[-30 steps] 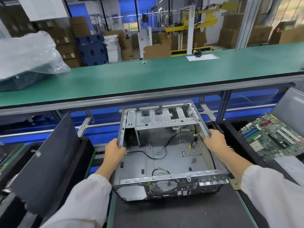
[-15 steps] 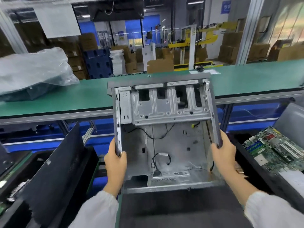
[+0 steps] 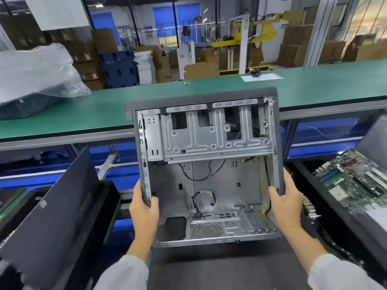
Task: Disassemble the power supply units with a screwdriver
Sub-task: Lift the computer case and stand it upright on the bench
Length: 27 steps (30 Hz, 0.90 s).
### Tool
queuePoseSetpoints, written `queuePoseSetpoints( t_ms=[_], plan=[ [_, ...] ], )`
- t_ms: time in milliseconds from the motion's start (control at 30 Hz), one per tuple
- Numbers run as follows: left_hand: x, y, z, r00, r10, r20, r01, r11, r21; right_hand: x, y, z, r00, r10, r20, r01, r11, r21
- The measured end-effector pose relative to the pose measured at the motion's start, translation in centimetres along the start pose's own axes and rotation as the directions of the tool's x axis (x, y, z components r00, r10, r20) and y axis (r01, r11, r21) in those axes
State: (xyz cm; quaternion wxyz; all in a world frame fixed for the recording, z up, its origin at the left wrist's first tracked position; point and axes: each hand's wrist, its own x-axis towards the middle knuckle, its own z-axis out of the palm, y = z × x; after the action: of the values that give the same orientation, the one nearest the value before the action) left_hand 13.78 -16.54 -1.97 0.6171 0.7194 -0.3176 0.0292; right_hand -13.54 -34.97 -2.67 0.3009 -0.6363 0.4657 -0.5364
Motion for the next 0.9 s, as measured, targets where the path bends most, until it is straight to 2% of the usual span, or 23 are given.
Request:
queuePoseSetpoints(
  t_ms=[133, 300, 467, 733, 900],
  plan=[
    [-1.0, -0.1, -0.4, 0.998, 0.028, 0.057, -0.027, 0.999, -0.024, -1.5, 0.3, -0.3, 0.997, -0.049, -0.053, 0.047, 0.998, -0.050],
    [-2.5, -0.1, -1.0, 0.993, -0.071, 0.092, 0.070, 0.997, 0.013, -3.0, 0.8, -0.9, 1.000, 0.007, 0.026, -0.005, 0.999, -0.052],
    [-3.6, -0.1, -1.7, 0.988, -0.064, 0.143, 0.067, 0.998, -0.016, -3.8, 1.1, -1.0, 0.999, 0.017, 0.050, -0.013, 0.996, -0.083],
    [-4.4, -0.7, -2.2, 0.984, -0.096, 0.148, 0.096, 0.995, 0.009, -5.1, 1.1, -1.2, 1.000, -0.023, -0.006, 0.022, 0.980, -0.198],
    [-3.8, -0.9, -1.8, 0.987, -0.077, 0.144, 0.078, 0.997, -0.003, -4.8, 0.3, -1.1, 1.000, -0.003, -0.013, 0.001, 0.977, -0.212]
  ],
)
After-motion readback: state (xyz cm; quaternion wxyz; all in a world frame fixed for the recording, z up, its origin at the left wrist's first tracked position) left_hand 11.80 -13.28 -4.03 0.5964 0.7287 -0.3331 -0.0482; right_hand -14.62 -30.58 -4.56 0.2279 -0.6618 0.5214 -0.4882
